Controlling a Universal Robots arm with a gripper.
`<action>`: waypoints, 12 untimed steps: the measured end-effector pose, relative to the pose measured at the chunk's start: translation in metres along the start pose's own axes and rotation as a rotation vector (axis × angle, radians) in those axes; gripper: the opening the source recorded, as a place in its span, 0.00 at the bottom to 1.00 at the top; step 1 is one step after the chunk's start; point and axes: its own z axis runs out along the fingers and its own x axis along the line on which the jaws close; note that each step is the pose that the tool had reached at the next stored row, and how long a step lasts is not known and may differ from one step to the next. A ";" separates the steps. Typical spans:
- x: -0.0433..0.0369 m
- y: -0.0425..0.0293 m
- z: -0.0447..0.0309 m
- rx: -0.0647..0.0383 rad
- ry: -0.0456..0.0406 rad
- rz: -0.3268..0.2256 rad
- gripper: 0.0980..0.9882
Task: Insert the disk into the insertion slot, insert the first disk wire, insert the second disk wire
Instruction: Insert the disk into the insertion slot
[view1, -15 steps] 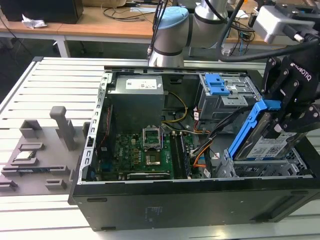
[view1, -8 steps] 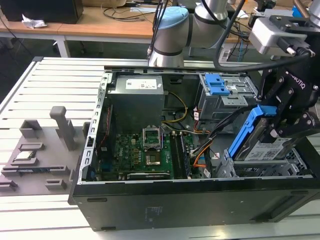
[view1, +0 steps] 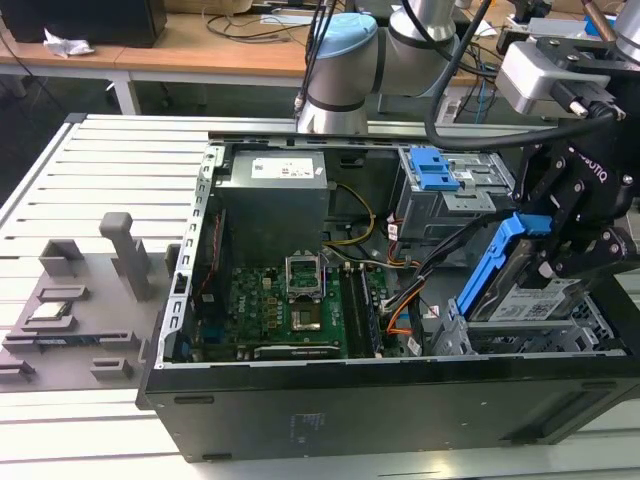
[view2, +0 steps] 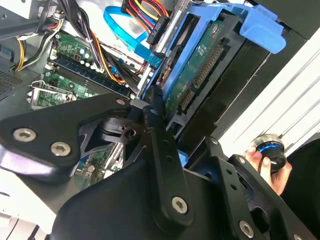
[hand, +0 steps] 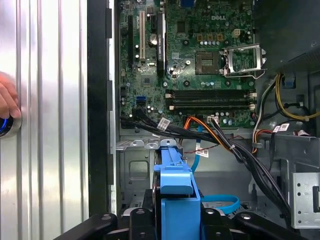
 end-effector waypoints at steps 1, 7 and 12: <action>0.0000 0.0000 0.0000 0.000 -0.0001 0.000 0.31; 0.0000 0.0000 0.0001 0.000 -0.0001 0.000 0.29; 0.0000 0.0000 0.0001 0.000 -0.0001 0.000 0.08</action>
